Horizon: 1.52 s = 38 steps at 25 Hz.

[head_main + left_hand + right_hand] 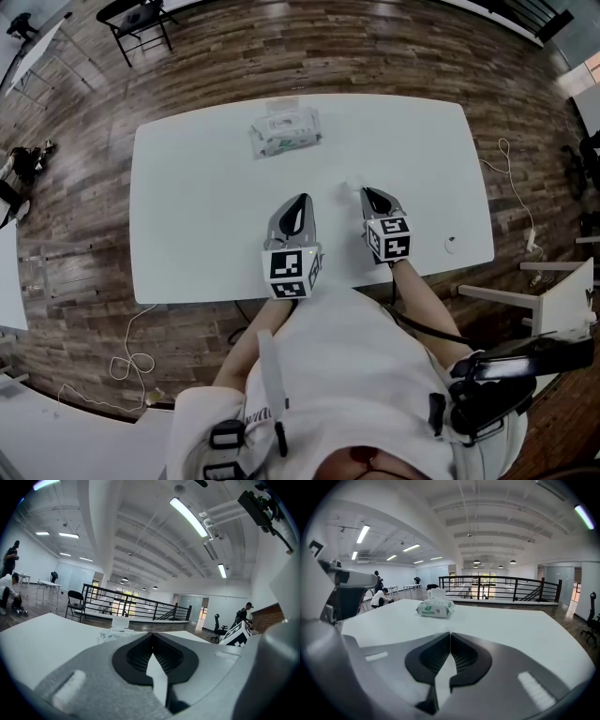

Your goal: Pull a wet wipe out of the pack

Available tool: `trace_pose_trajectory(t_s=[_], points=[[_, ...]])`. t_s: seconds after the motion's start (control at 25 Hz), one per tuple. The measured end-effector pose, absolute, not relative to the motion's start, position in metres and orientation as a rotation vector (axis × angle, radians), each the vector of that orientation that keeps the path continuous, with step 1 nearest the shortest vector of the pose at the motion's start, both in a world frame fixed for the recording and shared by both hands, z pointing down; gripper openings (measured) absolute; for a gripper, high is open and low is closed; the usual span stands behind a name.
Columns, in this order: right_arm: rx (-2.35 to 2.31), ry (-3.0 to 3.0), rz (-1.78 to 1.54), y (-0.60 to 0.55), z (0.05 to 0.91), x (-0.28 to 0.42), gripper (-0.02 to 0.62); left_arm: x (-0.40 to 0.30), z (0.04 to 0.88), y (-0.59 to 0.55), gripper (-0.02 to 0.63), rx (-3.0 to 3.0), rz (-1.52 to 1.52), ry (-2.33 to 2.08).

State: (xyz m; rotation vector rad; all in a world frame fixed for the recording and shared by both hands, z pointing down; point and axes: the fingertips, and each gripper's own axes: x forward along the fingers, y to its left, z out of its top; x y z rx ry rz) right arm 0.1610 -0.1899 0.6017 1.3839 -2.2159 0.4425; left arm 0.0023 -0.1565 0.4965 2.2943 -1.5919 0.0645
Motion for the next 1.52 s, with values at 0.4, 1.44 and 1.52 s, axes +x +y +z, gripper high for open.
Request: trace_pose_trajectory(t_s=[0.4,1.44,1.52], points=[[1.342,-2.157,0.502,-0.171,0.632,0.162,0.009,-0.001,0.497,-0.156,0.003,2.285,0.066,-1.599],[1.298,-2.047,0.641,-0.148,0.669,0.167,0.012,-0.005,0.499,-0.153,0.002,2.281,0.061,-1.595],[1.292,-2.044,0.646,-0.148,0.669,0.166,0.012,-0.005,0.498,-0.153,0.003,2.280,0.059,-1.597]])
